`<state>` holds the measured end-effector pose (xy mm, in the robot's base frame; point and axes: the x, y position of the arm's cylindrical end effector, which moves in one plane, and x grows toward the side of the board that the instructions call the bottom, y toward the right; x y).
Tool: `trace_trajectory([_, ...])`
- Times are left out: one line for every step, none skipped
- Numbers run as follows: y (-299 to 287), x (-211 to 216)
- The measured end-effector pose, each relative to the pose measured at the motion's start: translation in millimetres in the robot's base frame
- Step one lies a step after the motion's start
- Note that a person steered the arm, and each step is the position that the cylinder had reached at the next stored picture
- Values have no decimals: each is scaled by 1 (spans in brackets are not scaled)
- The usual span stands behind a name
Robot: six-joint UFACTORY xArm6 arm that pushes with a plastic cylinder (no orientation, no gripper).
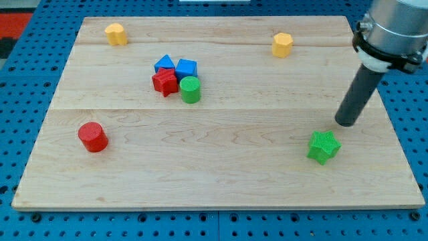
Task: Push the green circle to the bottom left of board
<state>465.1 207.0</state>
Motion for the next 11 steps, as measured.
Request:
trace_trajectory([-28, -17])
trace_trajectory([-70, -34])
trace_trajectory([-132, -35])
trace_trajectory([-200, -44])
trace_trajectory([-203, -72])
trace_trajectory([-201, -92])
trace_trajectory([-224, -79])
trace_trajectory([-252, -58])
trace_trajectory([-301, -35])
trace_trajectory([-370, -23])
trace_trajectory([-418, -28])
